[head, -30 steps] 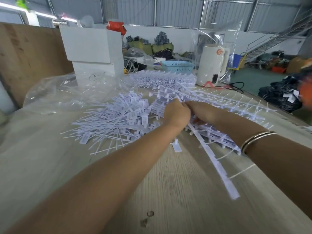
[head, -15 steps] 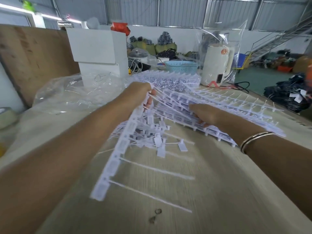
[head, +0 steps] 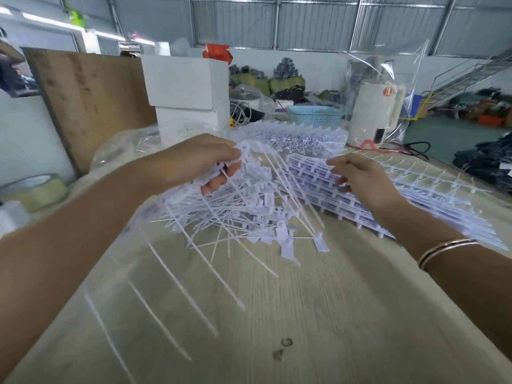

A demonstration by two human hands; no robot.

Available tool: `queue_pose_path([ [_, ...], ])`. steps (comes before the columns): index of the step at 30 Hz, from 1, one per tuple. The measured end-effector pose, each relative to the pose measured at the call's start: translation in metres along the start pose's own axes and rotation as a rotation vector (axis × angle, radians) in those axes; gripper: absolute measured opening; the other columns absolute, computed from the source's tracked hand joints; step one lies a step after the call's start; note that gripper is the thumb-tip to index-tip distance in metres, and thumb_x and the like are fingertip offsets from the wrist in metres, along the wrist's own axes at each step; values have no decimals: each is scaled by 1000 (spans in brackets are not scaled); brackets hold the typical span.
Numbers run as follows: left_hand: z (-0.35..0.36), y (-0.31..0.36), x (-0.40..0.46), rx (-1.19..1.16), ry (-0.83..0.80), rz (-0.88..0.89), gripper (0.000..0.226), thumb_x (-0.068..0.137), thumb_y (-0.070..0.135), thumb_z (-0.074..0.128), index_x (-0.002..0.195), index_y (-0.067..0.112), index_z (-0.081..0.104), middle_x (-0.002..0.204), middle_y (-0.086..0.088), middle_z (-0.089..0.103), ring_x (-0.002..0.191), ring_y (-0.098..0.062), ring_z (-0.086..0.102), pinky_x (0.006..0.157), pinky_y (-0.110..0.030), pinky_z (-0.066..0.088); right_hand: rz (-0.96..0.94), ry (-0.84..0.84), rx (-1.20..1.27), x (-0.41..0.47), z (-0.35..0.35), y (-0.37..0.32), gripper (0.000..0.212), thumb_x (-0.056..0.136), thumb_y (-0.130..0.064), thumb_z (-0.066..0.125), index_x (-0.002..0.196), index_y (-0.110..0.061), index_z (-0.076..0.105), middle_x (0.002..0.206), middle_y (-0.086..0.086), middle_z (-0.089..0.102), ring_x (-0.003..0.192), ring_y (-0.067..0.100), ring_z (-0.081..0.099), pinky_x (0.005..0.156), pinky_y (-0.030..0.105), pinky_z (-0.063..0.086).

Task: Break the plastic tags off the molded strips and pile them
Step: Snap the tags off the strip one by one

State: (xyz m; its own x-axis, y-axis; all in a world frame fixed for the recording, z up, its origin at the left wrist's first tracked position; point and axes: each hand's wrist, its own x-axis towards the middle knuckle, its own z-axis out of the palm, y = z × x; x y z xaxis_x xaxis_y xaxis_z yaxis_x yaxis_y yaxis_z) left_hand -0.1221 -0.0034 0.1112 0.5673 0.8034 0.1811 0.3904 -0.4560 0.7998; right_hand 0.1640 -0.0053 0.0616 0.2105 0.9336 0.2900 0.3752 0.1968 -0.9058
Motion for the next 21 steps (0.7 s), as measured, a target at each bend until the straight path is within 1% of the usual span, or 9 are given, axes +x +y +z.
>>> queue_pose_path([
  [4, 11, 0, -6, 90, -178, 5, 31, 82, 28, 44, 56, 14, 55, 50, -2, 52, 47, -19, 48, 60, -24, 44, -11, -217, 40, -10, 15, -10, 22, 98, -32, 41, 112, -33, 59, 111, -9, 62, 99, 9, 59, 88, 24, 46],
  [6, 20, -4, -8, 109, -241, -33, 31, 81, 26, 44, 56, 12, 55, 52, 0, 55, 50, -13, 52, 63, -24, 47, 2, -348, 5, -21, 24, -1, 28, 96, -47, 39, 121, -41, 52, 122, -14, 59, 110, 6, 55, 94, 25, 41],
  [8, 30, -9, -10, 125, -247, -38, 30, 80, 25, 45, 56, 11, 55, 53, 4, 56, 52, -7, 53, 61, -15, 45, -13, -438, -11, -33, 31, 11, 39, 89, -58, 38, 125, -46, 50, 127, -21, 55, 113, 0, 51, 95, 21, 38],
  [10, 40, -15, -11, 170, -190, -6, 31, 81, 25, 45, 56, 11, 56, 53, 6, 55, 51, -4, 52, 58, -9, 41, -36, -406, 53, -42, 33, 21, 28, 93, -48, 43, 115, -45, 60, 122, -23, 58, 101, -4, 57, 83, 12, 44],
  [12, 45, -22, -13, 264, -144, 4, 32, 80, 28, 44, 57, 9, 58, 55, 3, 57, 51, -3, 52, 59, -14, 39, -49, -325, 164, -47, 31, 25, 22, 94, -28, 51, 100, -37, 70, 99, -12, 68, 77, 7, 60, 66, 12, 47],
  [14, 45, -30, -13, 377, -129, -18, 32, 85, 28, 47, 61, 11, 58, 60, 0, 59, 53, -6, 50, 63, -24, 40, -58, -282, 266, -52, 29, 30, 20, 88, -21, 58, 94, -32, 74, 67, 0, 51, 55, 9, 45, 53, 16, 41],
  [15, 45, -33, -13, 437, -119, -26, 30, 89, 25, 48, 63, 14, 57, 63, 1, 58, 56, -8, 49, 65, -29, 40, -60, -269, 305, -55, 28, 32, 20, 86, -19, 60, 93, -31, 74, 60, 0, 39, 50, 8, 38, 50, 15, 37],
  [18, 51, -32, -10, 583, -20, -23, 22, 94, 23, 42, 78, 26, 57, 79, 7, 61, 71, -11, 54, 71, -33, 44, -61, -233, 353, -60, 29, 35, 24, 90, -11, 58, 94, -29, 73, 53, -8, 33, 45, 5, 32, 46, 13, 33],
  [21, 70, -19, -8, 611, 66, 68, 14, 95, 31, 45, 98, 28, 58, 91, 15, 58, 82, -5, 56, 76, -33, 48, -85, -235, 328, -63, 35, 36, 29, 91, -9, 56, 93, -33, 73, 58, -3, 37, 49, 6, 37, 48, 14, 37],
])
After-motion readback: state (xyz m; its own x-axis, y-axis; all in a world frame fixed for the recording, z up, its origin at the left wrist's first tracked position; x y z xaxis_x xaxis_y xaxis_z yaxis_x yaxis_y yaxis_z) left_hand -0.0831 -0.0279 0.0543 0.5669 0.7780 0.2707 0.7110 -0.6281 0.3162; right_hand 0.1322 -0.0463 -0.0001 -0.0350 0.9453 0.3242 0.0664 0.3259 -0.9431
